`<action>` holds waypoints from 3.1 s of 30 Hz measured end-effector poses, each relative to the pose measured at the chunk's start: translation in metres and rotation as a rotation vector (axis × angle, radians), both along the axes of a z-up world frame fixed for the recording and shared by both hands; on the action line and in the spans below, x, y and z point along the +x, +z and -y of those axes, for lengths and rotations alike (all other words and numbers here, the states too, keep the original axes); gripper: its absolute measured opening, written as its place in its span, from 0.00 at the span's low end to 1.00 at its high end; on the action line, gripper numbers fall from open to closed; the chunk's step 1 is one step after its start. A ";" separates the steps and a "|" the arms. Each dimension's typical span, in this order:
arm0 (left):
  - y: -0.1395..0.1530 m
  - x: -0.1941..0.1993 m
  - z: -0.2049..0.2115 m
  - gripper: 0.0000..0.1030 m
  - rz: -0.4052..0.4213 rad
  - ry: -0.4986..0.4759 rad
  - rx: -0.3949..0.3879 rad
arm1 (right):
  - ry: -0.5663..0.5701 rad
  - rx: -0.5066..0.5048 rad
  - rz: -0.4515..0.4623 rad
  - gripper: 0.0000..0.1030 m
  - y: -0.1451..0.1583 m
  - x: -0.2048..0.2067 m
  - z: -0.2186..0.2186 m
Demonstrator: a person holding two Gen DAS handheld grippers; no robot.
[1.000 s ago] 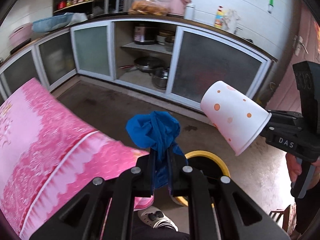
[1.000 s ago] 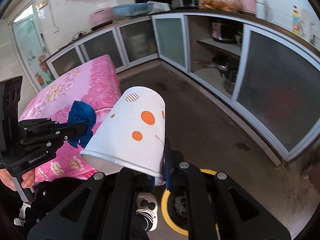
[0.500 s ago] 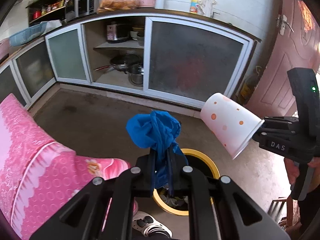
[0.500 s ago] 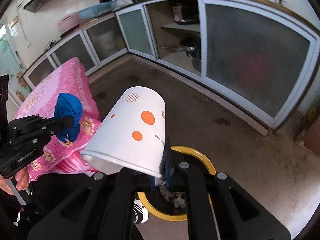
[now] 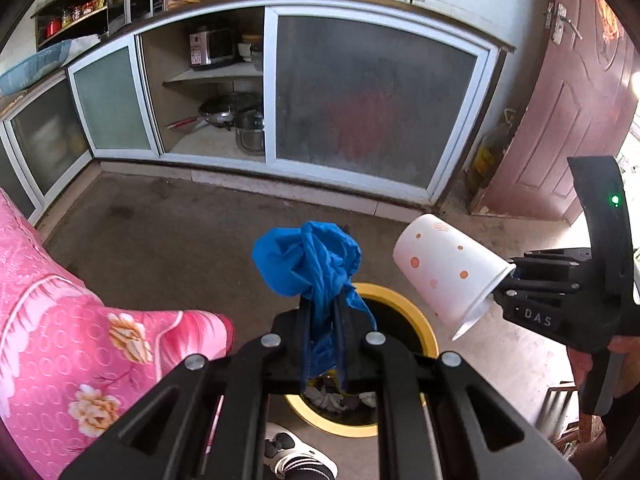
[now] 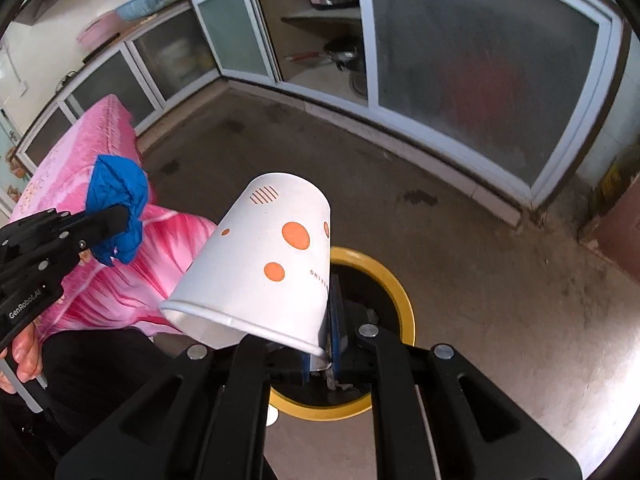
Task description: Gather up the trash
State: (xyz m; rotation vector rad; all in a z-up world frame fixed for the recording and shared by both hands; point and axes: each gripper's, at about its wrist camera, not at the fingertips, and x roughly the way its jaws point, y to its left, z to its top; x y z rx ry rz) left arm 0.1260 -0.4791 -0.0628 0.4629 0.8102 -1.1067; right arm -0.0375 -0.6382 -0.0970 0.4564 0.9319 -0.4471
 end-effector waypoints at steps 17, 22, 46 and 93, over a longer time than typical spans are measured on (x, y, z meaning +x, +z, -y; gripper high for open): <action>-0.091 0.006 0.036 0.09 -0.076 -0.019 0.141 | -0.099 0.139 -0.158 0.07 -0.097 -0.001 0.011; -0.110 0.009 0.044 0.09 -0.101 -0.012 0.156 | -0.114 0.160 -0.196 0.07 -0.114 0.002 0.013; -0.139 0.026 0.045 0.80 -0.195 0.053 0.190 | -0.192 0.161 -0.347 0.61 -0.144 -0.002 0.020; 0.105 -0.068 -0.275 0.92 0.116 0.204 -0.495 | -0.597 -0.728 0.452 0.92 0.158 -0.102 -0.246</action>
